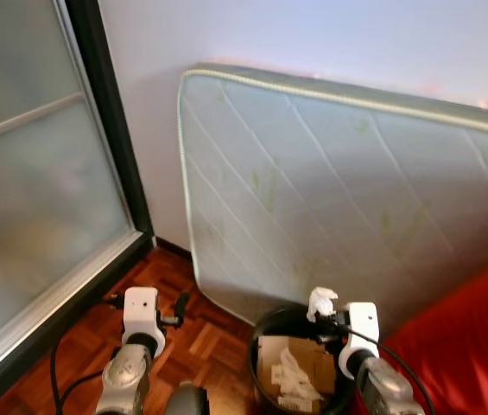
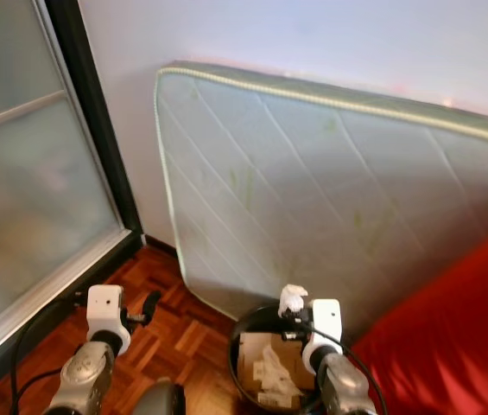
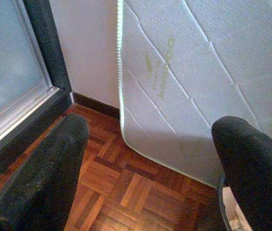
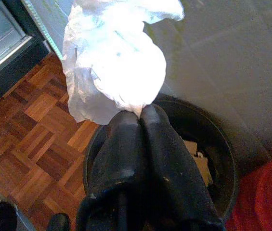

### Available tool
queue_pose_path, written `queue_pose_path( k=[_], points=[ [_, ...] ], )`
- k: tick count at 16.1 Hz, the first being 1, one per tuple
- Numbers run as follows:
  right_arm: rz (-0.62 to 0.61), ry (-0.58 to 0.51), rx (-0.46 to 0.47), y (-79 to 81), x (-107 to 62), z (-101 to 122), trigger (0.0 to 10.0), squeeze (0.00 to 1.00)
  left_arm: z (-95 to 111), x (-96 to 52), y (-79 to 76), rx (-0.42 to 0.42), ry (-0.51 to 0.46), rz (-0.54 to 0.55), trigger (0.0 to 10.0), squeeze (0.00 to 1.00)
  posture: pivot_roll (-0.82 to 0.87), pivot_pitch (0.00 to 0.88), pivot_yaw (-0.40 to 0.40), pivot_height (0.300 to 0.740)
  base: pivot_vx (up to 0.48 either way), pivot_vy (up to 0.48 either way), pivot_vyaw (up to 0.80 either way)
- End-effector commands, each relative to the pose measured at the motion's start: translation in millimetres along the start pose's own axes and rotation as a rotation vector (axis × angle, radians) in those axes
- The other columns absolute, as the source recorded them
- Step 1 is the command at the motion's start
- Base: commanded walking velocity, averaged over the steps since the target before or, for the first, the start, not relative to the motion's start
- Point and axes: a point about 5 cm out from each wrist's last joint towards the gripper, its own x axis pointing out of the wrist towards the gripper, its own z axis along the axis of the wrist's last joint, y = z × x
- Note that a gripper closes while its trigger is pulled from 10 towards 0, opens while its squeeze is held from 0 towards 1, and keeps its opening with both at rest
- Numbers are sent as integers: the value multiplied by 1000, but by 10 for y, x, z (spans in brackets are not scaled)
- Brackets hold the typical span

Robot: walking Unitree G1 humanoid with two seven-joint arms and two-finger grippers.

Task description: Clean up the room

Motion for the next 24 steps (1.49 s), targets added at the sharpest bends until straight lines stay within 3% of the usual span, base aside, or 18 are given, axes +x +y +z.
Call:
queue_pose_path(
  k=[1, 8, 16, 21, 24],
  points=[
    [2, -2, -14, -10, 12, 39, 10000, 0, 9, 11, 21, -11, 6, 17, 10000, 0, 45, 0, -34, 620, 0, 0, 0],
    [68, 22, -37, 75, 32, 20, 10000, 0, 23, 22, 30, -19, 5, 15, 10000, 0, 52, 0, -37, 620, 0, 0, 0],
    [25, 23, -16, 51, 32, 13, 10000, 0, 20, 16, 29, -25, 4, 1, 10000, 0, 53, 0, -36, 620, 300, 0, 0],
    [35, 49, -19, 59, 23, -31, 10000, 0, 11, 14, 18, -31, 11, -5, 10000, 0, 54, 0, -36, 620, 0, 0, 0],
    [113, 106, -72, 155, 34, -88, 10000, 0, 13, 14, 12, -31, 9, -9, 10000, 0, 58, 5, -35, 620, 0, 0, 0]
  ],
)
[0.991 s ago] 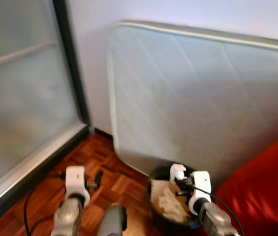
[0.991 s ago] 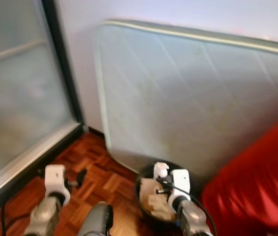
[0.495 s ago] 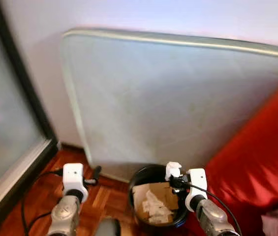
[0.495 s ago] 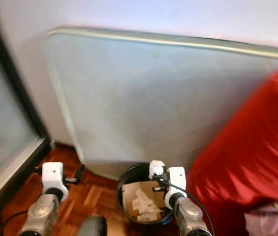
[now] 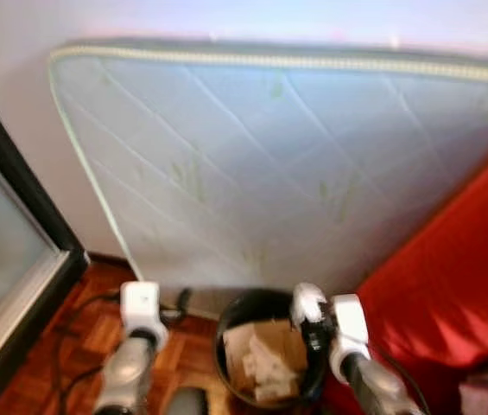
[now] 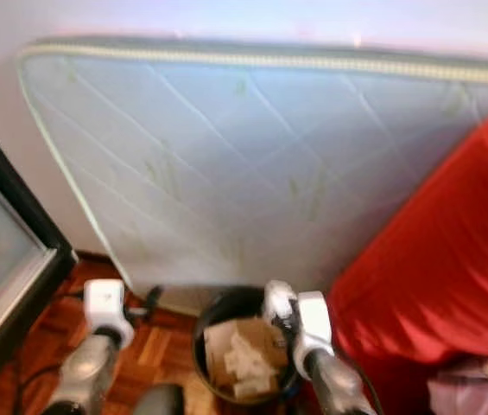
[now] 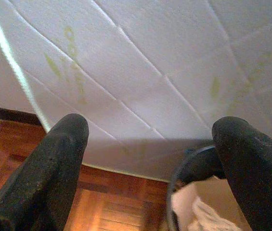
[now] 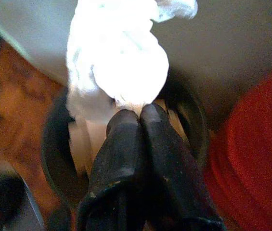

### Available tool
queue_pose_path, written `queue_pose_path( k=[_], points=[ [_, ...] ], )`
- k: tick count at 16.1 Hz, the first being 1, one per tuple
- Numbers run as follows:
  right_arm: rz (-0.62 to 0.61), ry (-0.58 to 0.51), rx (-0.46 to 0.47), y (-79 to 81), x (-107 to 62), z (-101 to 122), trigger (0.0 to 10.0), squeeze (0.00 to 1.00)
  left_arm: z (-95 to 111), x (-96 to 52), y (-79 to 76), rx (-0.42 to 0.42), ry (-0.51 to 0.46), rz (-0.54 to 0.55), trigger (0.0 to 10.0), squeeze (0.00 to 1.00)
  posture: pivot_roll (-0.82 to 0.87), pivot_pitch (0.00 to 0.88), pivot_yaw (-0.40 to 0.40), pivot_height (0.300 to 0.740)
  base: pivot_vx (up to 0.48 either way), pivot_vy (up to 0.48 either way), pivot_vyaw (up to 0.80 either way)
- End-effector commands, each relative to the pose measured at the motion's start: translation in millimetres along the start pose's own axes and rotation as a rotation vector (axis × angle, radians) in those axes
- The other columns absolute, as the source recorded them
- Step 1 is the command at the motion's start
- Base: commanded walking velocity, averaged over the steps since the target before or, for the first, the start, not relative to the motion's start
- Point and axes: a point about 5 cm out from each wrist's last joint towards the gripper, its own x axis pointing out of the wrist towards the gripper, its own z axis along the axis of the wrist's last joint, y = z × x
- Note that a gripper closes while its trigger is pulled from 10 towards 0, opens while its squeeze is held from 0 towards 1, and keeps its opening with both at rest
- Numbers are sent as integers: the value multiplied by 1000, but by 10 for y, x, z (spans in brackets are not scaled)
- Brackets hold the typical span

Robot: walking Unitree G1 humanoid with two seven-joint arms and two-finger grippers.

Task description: Clean up the room

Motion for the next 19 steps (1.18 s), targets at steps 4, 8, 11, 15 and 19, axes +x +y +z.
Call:
queue_pose_path(
  k=[4, 8, 11, 15, 19],
  points=[
    [20, 8, -26, 67, 56, 74, 10000, 0, -35, -46, 84, 8, 14, 20, 10000, 0, 75, 16, -37, 620, 0, 0, 0],
    [33, -30, -38, 141, 123, 222, 10000, 0, -42, -68, 94, 10, 8, 22, 10000, 0, 85, 28, -40, 620, 0, 0, 0],
    [3, -57, -31, 148, 146, 294, 10000, 0, -49, -79, 92, 8, 6, 25, 10000, 0, 93, 35, -45, 620, 0, 0, 0],
    [-1, -63, -19, 142, 153, 323, 10000, 0, -57, -94, 99, 8, 5, 31, 10000, 0, 95, 38, -50, 620, 0, 0, 0],
    [-6, -70, -6, 130, 151, 333, 10000, 1000, -60, -96, 97, 8, 7, 32, 10000, 0, 96, 39, -50, 620, 0, 0, 0]
  ],
)
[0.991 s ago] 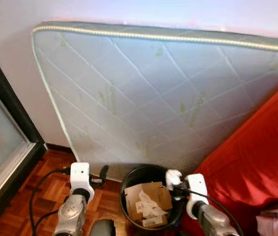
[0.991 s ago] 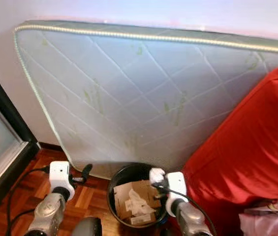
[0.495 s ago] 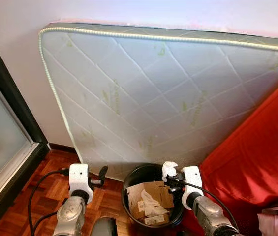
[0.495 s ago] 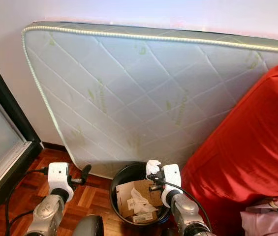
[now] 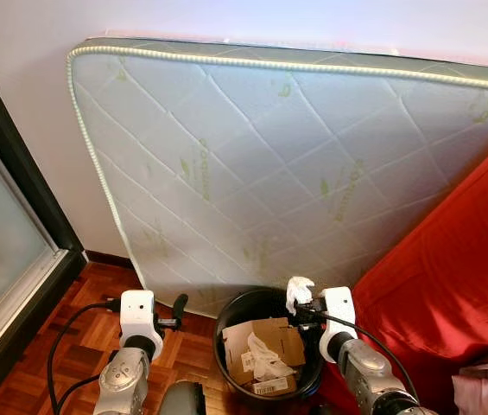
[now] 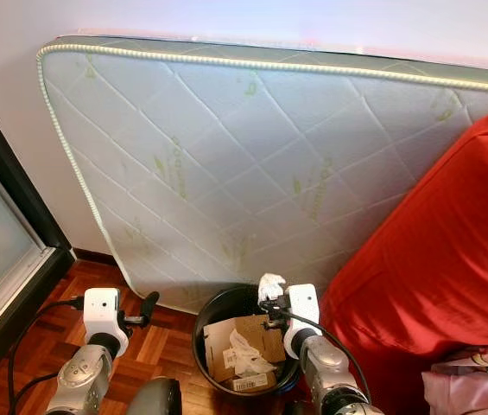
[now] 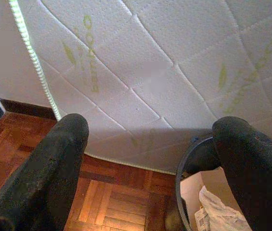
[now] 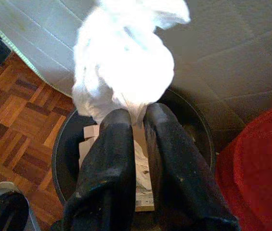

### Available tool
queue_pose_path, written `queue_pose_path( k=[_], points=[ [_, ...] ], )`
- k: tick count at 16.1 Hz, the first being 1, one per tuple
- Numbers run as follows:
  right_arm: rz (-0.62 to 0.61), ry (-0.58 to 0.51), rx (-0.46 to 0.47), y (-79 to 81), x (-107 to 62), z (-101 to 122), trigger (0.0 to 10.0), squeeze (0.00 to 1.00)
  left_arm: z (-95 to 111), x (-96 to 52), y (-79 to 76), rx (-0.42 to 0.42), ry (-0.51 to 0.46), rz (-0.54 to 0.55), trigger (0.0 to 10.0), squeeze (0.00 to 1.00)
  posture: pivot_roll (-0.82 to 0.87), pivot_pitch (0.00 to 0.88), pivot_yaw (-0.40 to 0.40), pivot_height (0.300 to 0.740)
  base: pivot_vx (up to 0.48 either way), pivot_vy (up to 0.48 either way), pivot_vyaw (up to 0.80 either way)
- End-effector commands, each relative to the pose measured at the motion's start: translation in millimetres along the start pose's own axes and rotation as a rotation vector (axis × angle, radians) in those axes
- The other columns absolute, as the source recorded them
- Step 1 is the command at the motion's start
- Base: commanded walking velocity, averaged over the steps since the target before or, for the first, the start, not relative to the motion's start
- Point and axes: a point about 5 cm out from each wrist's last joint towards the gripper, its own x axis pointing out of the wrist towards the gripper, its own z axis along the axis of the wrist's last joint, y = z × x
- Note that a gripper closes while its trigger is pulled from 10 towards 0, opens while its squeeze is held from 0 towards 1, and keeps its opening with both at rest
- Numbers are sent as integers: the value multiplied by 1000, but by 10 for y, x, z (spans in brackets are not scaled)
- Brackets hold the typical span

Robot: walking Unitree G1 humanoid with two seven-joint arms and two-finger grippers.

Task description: Clean up the room

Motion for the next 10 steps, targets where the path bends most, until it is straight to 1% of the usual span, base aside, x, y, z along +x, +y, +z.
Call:
queue_pose_path(
  k=[1, 5, 8, 9, 10],
  points=[
    [-4, -1, 11, -9, 3, 12, 10000, 1000, 12, -3, 8, -1, -4, 3, 10000, 0, 96, 39, -50, 620, 0, 0, 0],
    [10, -17, 37, 8, 10, 32, 10000, 1000, 18, 2, 18, 1, -4, 5, 10000, 0, 95, 37, -47, 620, 0, 0, 0],
    [6, 0, 15, 4, 6, 11, 10000, 1000, 22, 8, 22, 1, -2, 5, 10000, 0, 95, 36, -48, 620, 0, 0, 0],
    [0, 12, 18, -16, -11, -29, 10000, 0, 13, 6, 22, 1, 4, 4, 10000, 0, 95, 34, -48, 620, 0, 0, 0],
    [-7, 15, 26, -33, -22, -44, 10000, 0, 5, 3, 23, 2, 8, 3, 10000, 0, 93, 34, -48, 620, 0, 0, 0]
  ],
)
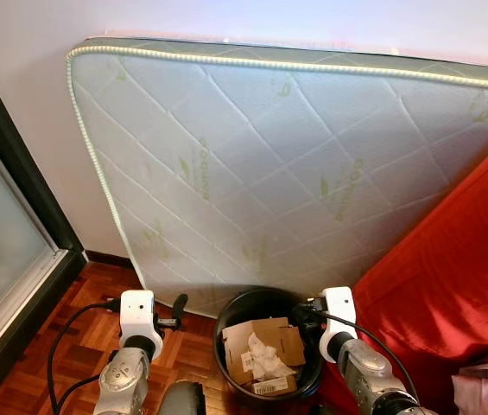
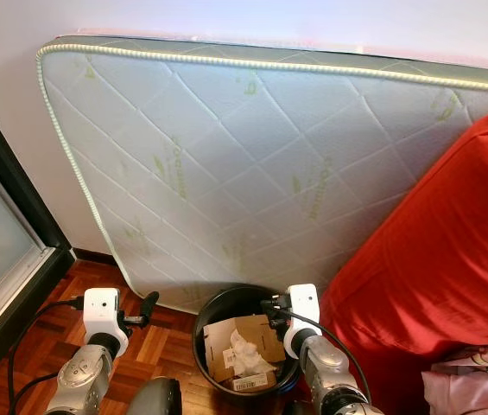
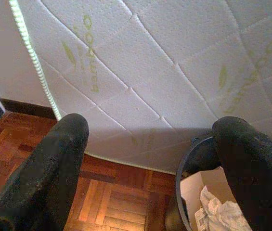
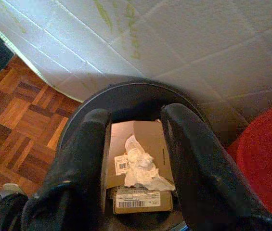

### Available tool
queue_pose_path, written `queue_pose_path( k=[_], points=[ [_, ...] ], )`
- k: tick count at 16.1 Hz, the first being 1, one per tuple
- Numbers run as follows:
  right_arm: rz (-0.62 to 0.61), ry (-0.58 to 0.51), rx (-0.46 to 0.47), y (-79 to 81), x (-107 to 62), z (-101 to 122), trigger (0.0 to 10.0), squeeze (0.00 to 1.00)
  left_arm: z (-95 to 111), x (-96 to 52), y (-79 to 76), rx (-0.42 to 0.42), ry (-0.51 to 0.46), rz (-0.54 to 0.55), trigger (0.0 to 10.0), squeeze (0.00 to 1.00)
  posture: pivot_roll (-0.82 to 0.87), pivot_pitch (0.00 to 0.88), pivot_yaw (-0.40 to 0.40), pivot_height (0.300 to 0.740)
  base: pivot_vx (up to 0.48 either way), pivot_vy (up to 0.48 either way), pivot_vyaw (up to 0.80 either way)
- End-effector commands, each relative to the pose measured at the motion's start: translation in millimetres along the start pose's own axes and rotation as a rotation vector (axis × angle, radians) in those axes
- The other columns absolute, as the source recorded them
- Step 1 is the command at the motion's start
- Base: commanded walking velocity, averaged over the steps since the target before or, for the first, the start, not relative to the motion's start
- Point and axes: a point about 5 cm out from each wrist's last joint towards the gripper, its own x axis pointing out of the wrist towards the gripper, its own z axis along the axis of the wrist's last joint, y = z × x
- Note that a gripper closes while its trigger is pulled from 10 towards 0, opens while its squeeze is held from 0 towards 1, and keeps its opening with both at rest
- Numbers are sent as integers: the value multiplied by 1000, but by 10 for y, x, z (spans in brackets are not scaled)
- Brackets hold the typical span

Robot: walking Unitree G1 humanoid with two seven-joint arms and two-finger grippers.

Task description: Clean up the room

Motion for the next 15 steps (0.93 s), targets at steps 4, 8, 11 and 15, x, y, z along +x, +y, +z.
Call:
queue_pose_path(
  k=[4, 8, 11, 15],
  points=[
    [-99, 53, 47, -212, -124, -177, 10000, 0, -61, -20, 37, 6, 47, 4, 10000, 0, 86, 27, -43, 650, 0, 0, 0],
    [-149, 84, 80, -312, -231, -345, 10000, 0, -78, -6, 68, 8, 79, 0, 10000, 0, 83, 11, -37, 695, 0, 0, 0],
    [-178, 102, 101, -351, -279, -423, 10000, 0, -143, -23, 98, 10, 127, 9, 10000, 0, 80, 0, -31, 725, 0, 0, 0],
    [-214, 117, 129, -383, -318, -487, 10000, 0, -340, -124, 175, -1, 255, 37, 10000, 0, 71, 0, -8, 740, 0, 0, 0]
  ],
)
